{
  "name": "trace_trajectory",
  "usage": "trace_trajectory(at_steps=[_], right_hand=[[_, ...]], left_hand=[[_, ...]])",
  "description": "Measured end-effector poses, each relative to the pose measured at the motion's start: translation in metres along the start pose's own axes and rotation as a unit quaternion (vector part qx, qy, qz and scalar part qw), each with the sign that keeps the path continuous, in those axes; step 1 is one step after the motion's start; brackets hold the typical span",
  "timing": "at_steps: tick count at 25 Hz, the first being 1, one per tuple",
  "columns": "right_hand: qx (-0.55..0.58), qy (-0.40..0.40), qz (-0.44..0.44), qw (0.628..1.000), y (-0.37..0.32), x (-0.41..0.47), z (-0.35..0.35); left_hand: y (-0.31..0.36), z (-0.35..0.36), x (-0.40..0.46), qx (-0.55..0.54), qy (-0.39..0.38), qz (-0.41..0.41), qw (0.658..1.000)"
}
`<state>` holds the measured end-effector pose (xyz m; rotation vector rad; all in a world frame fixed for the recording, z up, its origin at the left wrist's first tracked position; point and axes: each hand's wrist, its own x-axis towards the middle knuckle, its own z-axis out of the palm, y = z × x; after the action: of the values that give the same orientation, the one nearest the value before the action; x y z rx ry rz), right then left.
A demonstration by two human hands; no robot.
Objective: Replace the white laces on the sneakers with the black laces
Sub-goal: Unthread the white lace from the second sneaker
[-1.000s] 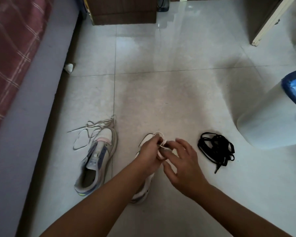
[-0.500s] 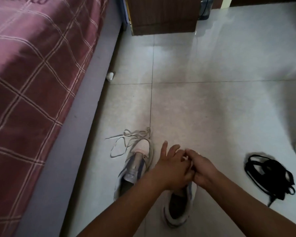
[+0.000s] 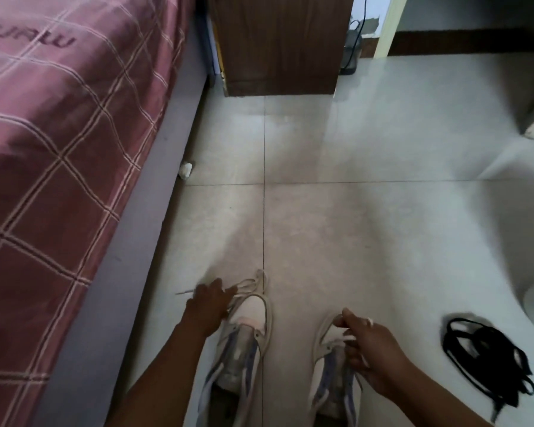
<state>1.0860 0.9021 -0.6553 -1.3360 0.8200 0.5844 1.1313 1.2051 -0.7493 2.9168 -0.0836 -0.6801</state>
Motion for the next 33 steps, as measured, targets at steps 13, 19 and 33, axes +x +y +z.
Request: trace_trajectory(at_steps=[13, 19, 33], right_hand=[[0.105, -0.087, -0.015, 0.991, -0.031, -0.057, -0.051], [0.226, -0.247, 0.066, 0.94, -0.055, -0.087, -0.058], [0.257, 0.052, -0.115, 0.958, -0.086, -0.081, -0.138]], left_hand=[[0.152, -0.099, -0.075, -0.418, 0.143, 0.059, 0.895], [0.265, -0.117, -0.115, -0.371, 0.117, 0.233, 0.891], [0.305, -0.083, -0.148, -0.199, 0.236, 0.429, 0.849]])
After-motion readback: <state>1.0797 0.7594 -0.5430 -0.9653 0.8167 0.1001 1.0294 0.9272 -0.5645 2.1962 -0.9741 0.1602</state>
